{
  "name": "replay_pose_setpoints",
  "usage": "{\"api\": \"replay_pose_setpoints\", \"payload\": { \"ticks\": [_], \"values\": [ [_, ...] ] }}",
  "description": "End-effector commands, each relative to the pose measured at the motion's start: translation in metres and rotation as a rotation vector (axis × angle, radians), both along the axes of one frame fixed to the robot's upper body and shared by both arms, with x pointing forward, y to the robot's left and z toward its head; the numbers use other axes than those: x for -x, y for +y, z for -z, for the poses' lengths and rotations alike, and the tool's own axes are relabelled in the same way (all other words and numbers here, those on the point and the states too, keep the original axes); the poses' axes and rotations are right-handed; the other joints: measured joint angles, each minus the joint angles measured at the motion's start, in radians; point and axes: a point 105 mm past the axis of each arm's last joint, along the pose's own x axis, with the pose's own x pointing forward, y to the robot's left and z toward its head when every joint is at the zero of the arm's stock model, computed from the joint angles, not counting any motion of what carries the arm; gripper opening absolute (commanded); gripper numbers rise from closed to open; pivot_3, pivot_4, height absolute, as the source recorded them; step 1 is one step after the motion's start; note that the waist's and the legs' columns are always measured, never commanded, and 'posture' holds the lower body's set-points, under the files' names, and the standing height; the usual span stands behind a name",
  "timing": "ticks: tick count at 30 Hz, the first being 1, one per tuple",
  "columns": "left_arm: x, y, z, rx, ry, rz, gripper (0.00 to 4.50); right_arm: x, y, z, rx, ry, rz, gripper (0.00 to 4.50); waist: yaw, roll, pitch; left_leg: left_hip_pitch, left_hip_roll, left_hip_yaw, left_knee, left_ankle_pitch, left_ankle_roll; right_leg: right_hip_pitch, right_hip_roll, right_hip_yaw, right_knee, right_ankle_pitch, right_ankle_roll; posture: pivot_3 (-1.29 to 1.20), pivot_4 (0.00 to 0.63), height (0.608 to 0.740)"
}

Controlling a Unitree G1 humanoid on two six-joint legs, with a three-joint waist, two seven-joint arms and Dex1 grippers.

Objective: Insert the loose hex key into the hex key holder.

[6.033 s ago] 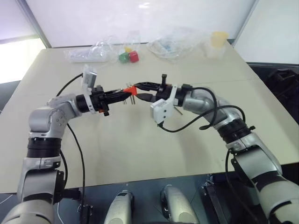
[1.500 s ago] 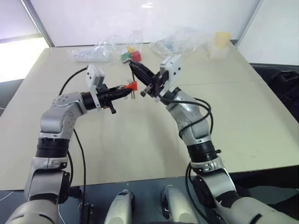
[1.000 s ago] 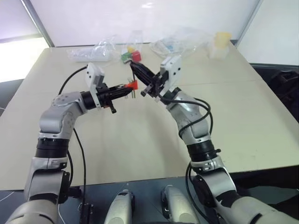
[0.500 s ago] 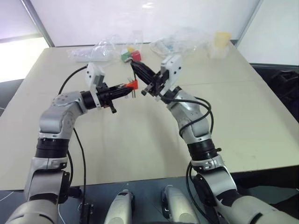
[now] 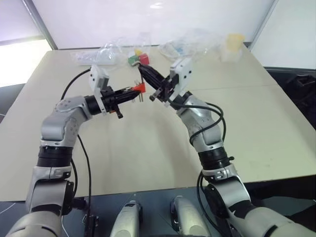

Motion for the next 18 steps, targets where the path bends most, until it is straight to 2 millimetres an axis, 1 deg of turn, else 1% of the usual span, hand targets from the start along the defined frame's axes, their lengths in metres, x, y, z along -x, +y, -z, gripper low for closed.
{"api": "replay_pose_setpoints", "payload": {
  "ticks": [1, 4, 7, 11, 18],
  "values": [
    [0.004, 0.0, -0.023, 0.018, -0.078, 0.009, 0.0, 0.006, 0.003, -0.013, -0.01, -0.045, -0.018, 0.02, 0.0, 0.0, 0.0, 0.0, 0.0, 0.0, 0.0, 0.0, 0.0, 0.0, 0.0, 0.0, 0.0, 0.0, 0.0, 0.0, 0.15, 0.74],
    [0.004, 0.0, -0.023, 0.016, -0.078, 0.01, 0.0, 0.006, 0.004, -0.012, -0.005, -0.041, -0.022, 0.02, 0.0, 0.0, 0.0, 0.0, 0.0, 0.0, 0.0, 0.0, 0.0, 0.0, 0.0, 0.0, 0.0, 0.0, 0.0, 0.0, 0.15, 0.74],
    [0.004, -0.001, -0.023, 0.015, -0.077, 0.011, 0.0, 0.007, 0.005, -0.01, 0.0, -0.032, -0.032, 1.01, 0.0, 0.0, 0.0, 0.0, 0.0, 0.0, 0.0, 0.0, 0.0, 0.0, 0.0, 0.0, 0.0, 0.0, 0.0, 0.0, 0.15, 0.74],
    [0.004, 0.0, -0.023, 0.015, -0.076, 0.011, 0.0, 0.01, 0.006, -0.008, 0.019, -0.036, -0.047, 2.99, 0.0, 0.0, 0.0, 0.0, 0.0, 0.0, 0.0, 0.0, 0.0, 0.0, 0.0, 0.0, 0.0, 0.0, 0.0, 0.0, 0.15, 0.74],
    [0.005, 0.002, -0.021, 0.014, -0.067, 0.006, 0.0, 0.024, -0.007, 0.0, 0.062, -0.023, -0.096, 2.99, 0.001, 0.0, 0.0, 0.0, 0.0, 0.0, 0.0, 0.0, 0.0, 0.0, 0.0, 0.0, -0.001, 0.0, 0.0, 0.0, 0.15, 0.74]
  ]
}}
